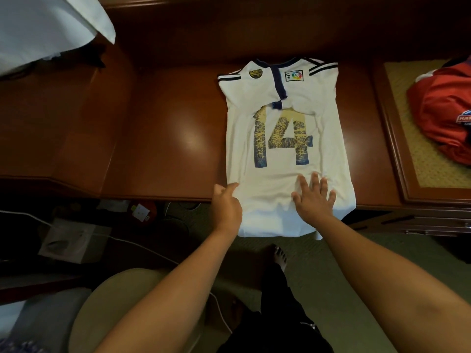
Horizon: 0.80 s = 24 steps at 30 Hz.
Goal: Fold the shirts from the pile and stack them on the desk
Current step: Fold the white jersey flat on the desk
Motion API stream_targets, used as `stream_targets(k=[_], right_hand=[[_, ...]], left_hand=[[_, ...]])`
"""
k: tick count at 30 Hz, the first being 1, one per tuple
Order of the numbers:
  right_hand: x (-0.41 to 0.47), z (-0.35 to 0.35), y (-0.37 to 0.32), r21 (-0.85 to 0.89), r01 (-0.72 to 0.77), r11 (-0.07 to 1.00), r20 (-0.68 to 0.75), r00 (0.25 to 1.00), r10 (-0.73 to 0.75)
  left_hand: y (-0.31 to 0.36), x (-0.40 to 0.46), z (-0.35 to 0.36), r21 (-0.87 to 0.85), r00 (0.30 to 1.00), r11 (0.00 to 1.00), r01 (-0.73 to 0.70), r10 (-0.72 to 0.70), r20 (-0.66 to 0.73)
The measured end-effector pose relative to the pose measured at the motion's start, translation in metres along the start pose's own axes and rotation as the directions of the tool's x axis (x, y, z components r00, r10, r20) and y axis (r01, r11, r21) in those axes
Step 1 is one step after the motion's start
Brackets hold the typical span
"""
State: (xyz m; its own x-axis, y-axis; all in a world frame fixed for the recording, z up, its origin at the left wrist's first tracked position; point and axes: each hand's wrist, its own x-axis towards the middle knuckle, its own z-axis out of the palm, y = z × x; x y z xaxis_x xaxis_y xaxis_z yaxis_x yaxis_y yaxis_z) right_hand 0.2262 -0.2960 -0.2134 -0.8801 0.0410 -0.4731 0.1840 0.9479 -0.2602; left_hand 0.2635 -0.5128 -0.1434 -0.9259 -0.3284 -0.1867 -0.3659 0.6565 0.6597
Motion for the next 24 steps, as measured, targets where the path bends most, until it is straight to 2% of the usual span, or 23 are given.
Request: stream_targets(k=[1,3,5,7,9,10,11,13,15,17,19,20,22,24], right_hand=[[0.000,-0.001,0.000,-0.002,0.001,1.000,0.007,1.000,-0.001],[0.000,-0.003,0.001,-0.008,0.006,1.000,0.020,1.000,-0.005],[0.001,-0.006,0.002,-0.015,0.009,1.000,0.038,0.999,-0.009],[0.002,-0.007,0.004,-0.030,0.015,0.999,0.054,0.998,-0.014],[0.002,-0.009,0.005,-0.042,0.027,0.999,0.058,0.998,-0.025],[0.002,-0.011,0.005,-0.041,0.032,0.999,0.060,0.998,-0.030],[0.001,-0.013,0.005,-0.032,0.035,0.999,0.062,0.998,-0.033],[-0.001,-0.015,0.005,0.003,0.038,0.999,0.037,0.999,-0.038],[-0.007,-0.015,0.007,0.071,0.059,0.996,-0.103,0.993,-0.052],[-0.017,-0.014,0.012,0.244,0.117,0.963,-0.297,0.954,-0.041],[-0.032,-0.011,0.024,0.504,0.107,0.857,-0.373,0.922,0.105],[-0.038,-0.011,0.031,0.638,0.033,0.769,-0.337,0.911,0.240],[-0.042,-0.006,0.050,0.861,-0.148,0.487,-0.161,0.829,0.536],[-0.040,0.001,0.069,0.940,-0.272,0.207,0.045,0.697,0.715]], left_hand=[[0.004,-0.005,0.007,0.042,0.998,0.998,-0.036,0.034,0.061],[0.010,-0.016,0.023,0.236,0.960,0.958,-0.163,0.099,0.263],[0.011,-0.024,0.038,0.329,0.861,0.900,-0.286,0.091,0.500],[0.006,-0.029,0.046,0.274,0.735,0.917,-0.289,0.029,0.678],[-0.002,-0.029,0.046,0.181,0.645,0.967,-0.178,-0.024,0.764],[-0.007,-0.029,0.045,0.149,0.638,0.984,-0.102,-0.050,0.768],[-0.012,-0.028,0.043,0.126,0.660,0.992,-0.015,-0.085,0.747],[-0.024,-0.023,0.041,0.069,0.737,0.981,0.180,-0.181,0.651],[-0.037,-0.017,0.038,0.003,0.790,0.939,0.344,-0.292,0.539],[-0.049,-0.008,0.036,-0.038,0.813,0.902,0.431,-0.369,0.450],[-0.054,0.001,0.036,-0.052,0.817,0.881,0.470,-0.412,0.403],[-0.057,0.006,0.037,-0.079,0.810,0.862,0.501,-0.435,0.395],[-0.060,0.016,0.041,-0.153,0.783,0.810,0.567,-0.472,0.404],[-0.060,0.021,0.046,-0.204,0.752,0.759,0.618,-0.495,0.435]])
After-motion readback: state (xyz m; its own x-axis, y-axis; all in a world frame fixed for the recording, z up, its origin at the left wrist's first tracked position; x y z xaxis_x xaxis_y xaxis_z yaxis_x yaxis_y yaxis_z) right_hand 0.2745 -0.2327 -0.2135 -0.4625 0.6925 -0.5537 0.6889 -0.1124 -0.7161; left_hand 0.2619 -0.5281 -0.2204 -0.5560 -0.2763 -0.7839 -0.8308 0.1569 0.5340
